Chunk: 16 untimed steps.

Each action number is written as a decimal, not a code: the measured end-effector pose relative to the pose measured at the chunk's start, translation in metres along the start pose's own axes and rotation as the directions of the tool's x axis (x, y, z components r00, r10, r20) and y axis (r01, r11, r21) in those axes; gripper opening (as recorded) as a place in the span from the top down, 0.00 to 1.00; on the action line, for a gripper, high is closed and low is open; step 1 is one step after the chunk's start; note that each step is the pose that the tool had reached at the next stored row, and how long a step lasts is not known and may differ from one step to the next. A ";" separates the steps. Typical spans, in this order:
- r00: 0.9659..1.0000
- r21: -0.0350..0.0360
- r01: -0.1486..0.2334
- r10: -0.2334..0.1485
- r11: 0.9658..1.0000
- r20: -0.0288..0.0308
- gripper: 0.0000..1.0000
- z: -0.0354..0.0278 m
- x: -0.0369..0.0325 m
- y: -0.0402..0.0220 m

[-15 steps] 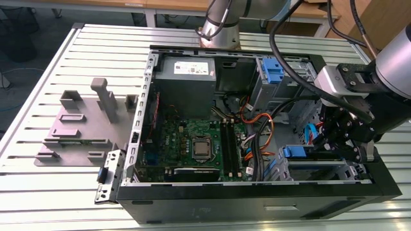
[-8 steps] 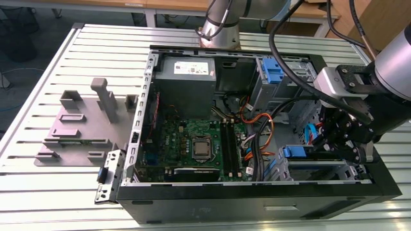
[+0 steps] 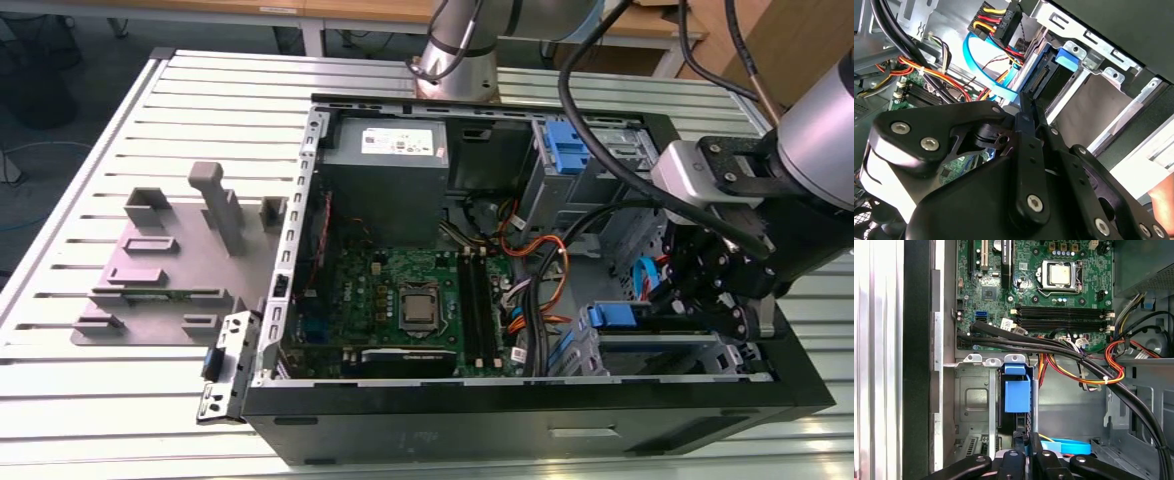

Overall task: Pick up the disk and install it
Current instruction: 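Insert the first disk wire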

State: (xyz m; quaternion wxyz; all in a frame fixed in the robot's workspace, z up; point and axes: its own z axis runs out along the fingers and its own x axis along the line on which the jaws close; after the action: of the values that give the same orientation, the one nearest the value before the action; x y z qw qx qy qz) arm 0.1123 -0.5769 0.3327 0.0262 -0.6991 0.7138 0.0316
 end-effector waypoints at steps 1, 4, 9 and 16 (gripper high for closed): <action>1.000 0.000 0.000 0.000 1.000 0.000 0.84 0.0000 0.0000 0.0000; 1.000 0.000 0.000 0.000 1.000 0.000 0.84 0.0000 0.0000 0.0000; 1.000 0.000 0.000 0.000 1.000 0.000 0.84 0.0004 0.0000 0.0000; 1.000 0.000 0.000 0.000 1.000 0.000 0.84 0.0012 0.0001 0.0000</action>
State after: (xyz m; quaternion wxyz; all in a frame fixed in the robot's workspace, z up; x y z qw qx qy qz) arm 0.1123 -0.5769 0.3315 0.0261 -0.6991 0.7138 0.0315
